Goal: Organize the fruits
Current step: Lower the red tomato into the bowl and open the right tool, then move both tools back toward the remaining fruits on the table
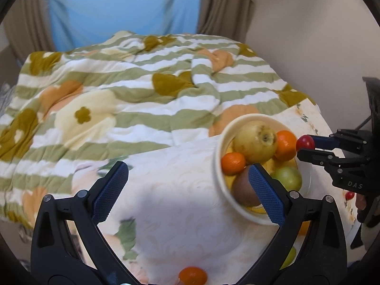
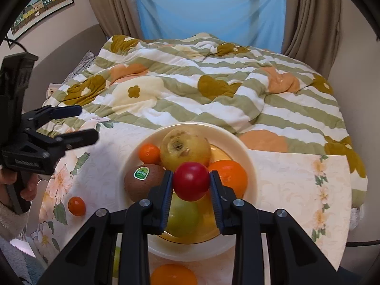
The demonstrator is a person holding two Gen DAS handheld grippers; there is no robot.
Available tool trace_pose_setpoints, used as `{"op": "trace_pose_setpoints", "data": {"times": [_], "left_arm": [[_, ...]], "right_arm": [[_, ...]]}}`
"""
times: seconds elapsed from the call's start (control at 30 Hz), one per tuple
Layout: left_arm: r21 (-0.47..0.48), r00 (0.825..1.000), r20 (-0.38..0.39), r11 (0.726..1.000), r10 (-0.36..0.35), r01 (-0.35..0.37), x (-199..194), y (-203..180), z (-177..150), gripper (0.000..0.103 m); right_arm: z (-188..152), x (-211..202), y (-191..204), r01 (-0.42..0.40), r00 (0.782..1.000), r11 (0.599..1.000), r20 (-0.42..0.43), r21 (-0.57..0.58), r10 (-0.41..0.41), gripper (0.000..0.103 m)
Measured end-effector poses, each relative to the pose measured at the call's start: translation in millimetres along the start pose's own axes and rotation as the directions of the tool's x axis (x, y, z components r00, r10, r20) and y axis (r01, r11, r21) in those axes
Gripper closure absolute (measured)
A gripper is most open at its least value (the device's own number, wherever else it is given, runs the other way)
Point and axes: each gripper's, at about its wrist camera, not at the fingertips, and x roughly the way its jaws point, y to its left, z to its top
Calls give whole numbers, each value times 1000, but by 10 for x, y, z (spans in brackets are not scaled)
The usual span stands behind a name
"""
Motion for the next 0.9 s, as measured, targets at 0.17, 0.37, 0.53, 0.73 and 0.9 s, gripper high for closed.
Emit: {"op": "trace_pose_setpoints", "data": {"times": [0.17, 0.37, 0.53, 0.73, 0.9], "left_arm": [[-27, 999, -3, 999, 34, -34, -111, 96, -117, 0], [-40, 999, -3, 998, 50, -50, -172, 140, -226, 0], [-45, 998, -1, 997, 58, -58, -197, 137, -276, 0], [-40, 998, 12, 997, 67, -66, -286, 102, -301, 0], [-30, 996, 30, 996, 85, -84, -428, 30, -318, 0]], "right_arm": [[-11, 117, 74, -33, 999, 999, -17, -3, 33, 74], [-60, 225, 105, -41, 999, 999, -28, 12, 41, 74], [-67, 247, 114, -41, 999, 999, -22, 25, 41, 74], [-66, 208, 120, -53, 999, 998, 7, 44, 53, 38], [-62, 56, 154, -49, 997, 998, 53, 35, 47, 8]]}}
